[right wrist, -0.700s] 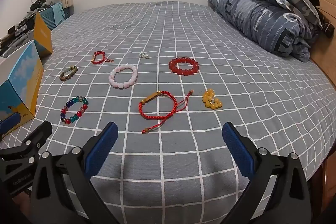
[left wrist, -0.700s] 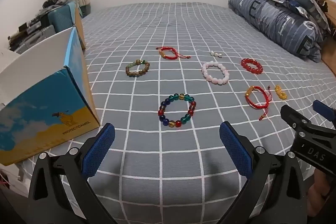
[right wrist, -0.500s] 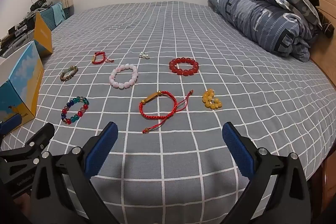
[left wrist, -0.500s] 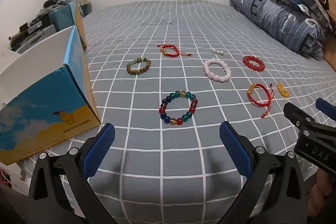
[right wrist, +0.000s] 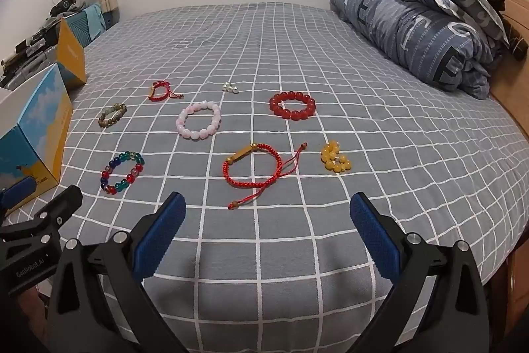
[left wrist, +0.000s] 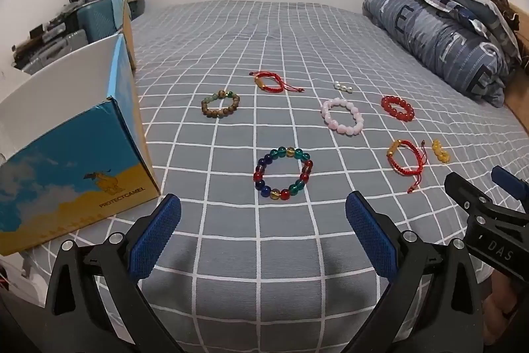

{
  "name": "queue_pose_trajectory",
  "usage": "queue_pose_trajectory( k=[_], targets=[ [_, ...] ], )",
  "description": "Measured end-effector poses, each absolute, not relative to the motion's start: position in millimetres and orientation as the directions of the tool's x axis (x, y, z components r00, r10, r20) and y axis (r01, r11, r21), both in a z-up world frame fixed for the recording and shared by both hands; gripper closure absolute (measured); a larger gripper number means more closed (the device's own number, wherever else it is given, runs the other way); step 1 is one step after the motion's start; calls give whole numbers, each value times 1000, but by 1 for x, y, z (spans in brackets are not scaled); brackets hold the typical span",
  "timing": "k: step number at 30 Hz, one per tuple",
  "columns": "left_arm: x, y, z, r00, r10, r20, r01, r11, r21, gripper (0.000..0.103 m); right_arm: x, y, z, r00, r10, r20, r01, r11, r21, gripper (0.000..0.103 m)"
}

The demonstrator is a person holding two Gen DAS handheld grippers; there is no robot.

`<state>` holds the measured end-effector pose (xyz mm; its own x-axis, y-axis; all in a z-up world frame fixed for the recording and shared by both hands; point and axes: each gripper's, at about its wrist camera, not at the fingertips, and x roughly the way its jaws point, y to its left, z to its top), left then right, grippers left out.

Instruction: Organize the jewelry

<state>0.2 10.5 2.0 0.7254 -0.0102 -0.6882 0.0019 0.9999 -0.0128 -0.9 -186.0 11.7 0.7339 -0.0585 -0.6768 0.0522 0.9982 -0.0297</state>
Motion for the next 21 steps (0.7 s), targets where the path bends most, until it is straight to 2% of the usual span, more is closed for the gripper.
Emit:
queue_pose_trajectory(
  k=[21],
  targets=[
    [-2,5,3,732,-7,-681,10,1000,1,6,-3,-183,14,736,-54,-675,49,998,-27,7]
  ],
)
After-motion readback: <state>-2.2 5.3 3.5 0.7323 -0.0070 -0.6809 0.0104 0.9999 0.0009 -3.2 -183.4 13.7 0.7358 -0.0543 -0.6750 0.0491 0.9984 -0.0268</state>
